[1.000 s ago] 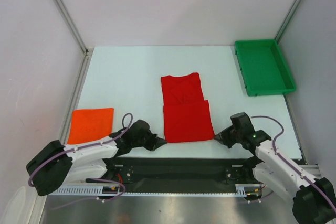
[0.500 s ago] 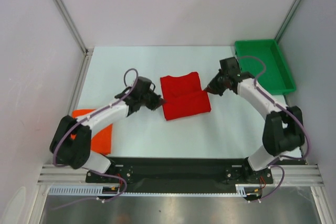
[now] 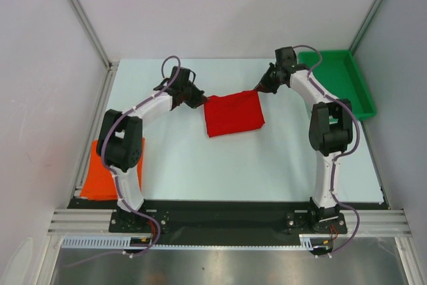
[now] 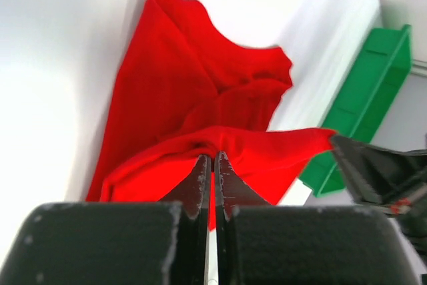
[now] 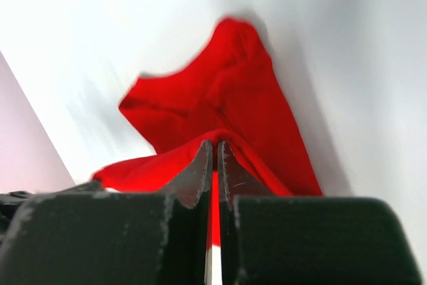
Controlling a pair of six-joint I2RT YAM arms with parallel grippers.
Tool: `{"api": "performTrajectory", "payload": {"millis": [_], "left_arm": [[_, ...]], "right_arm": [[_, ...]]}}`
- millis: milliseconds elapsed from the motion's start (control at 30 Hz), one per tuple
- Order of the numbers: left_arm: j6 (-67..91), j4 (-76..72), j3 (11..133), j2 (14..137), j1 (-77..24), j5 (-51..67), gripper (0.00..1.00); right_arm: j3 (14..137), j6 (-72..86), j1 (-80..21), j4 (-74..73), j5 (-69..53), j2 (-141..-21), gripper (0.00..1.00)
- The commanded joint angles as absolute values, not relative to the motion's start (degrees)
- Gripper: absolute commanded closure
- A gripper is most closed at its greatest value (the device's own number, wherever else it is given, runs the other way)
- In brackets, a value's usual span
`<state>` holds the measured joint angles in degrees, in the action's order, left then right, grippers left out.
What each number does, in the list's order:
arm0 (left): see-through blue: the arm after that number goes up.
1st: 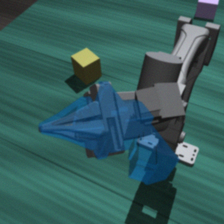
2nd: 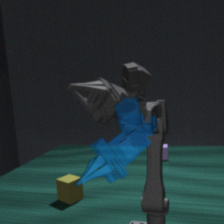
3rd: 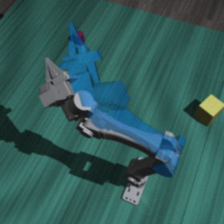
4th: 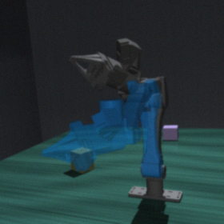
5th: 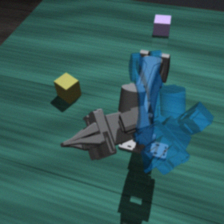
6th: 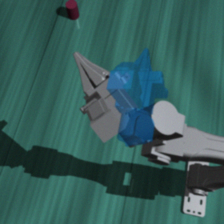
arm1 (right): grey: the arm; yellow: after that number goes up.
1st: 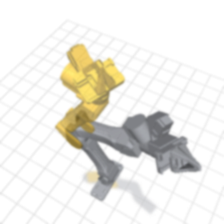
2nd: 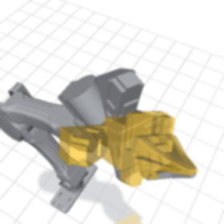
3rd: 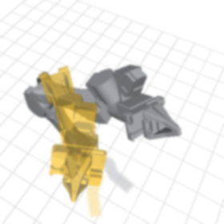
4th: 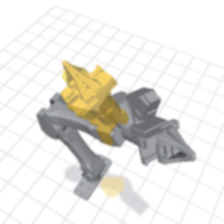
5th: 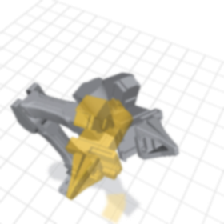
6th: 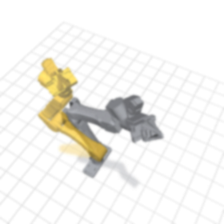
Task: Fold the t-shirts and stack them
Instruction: Fold the tshirt
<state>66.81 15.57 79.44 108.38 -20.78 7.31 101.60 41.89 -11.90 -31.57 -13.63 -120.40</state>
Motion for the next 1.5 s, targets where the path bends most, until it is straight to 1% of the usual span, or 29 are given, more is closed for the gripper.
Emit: {"api": "performTrajectory", "payload": {"millis": [0, 267, 533, 667, 900, 1033, 1200, 1300, 1367, 1400, 1433, 1467], "left_arm": [[65.5, 15.8, 83.4, 110.7, -20.0, 10.1, 1.00], [66.2, 15.6, 87.4, 114.7, -16.3, 9.8, 1.00], [66.6, 15.5, 91.0, 118.3, -15.0, 10.0, 1.00], [66.3, 14.2, 93.6, 122.3, -14.7, 13.3, 1.00], [64.8, 14.2, 96.5, 124.5, -14.1, 12.0, 1.00], [65.0, 14.2, 97.2, 125.9, -13.0, 12.7, 1.00], [64.6, 14.2, 98.7, 127.9, -12.7, 13.4, 1.00], [62.8, 14.2, 101.0, 129.8, -12.6, 14.7, 0.98], [59.3, 16.1, 104.1, 130.5, -12.6, 14.2, 0.91], [57.6, 18.0, 105.5, 130.8, -12.6, 13.7, 0.86], [55.7, 19.2, 106.9, 131.1, -12.6, 13.2, 0.83], [51.8, 20.8, 110.1, 131.0, -12.6, 12.4, 0.81]], "right_arm": [[109.8, 40.2, -10.8, -32.5, -16.9, -124.3, 1.00], [115.3, 40.2, -10.3, -31.5, -20.8, -130.3, 1.00], [120.9, 41.3, -9.3, -31.3, -23.1, -136.6, 1.00], [121.6, 41.6, -9.2, -31.0, -23.1, -137.9, 1.00], [122.8, 42.1, -8.5, -30.5, -23.3, -139.7, 1.00], [126.6, 43.0, -8.2, -30.3, -24.3, -142.9, 0.99], [128.2, 44.0, -7.9, -29.9, -24.3, -144.1, 0.98], [129.1, 44.2, -7.6, -29.0, -24.4, -145.3, 0.93], [130.9, 44.2, -7.3, -29.5, -25.0, -146.1, 0.87], [131.4, 44.1, -6.8, -30.0, -25.2, -146.3, 0.82], [131.7, 43.3, -6.4, -30.3, -25.1, -146.2, 0.72], [131.9, 42.4, -6.1, -31.3, -25.5, -145.8, 0.68]]}}
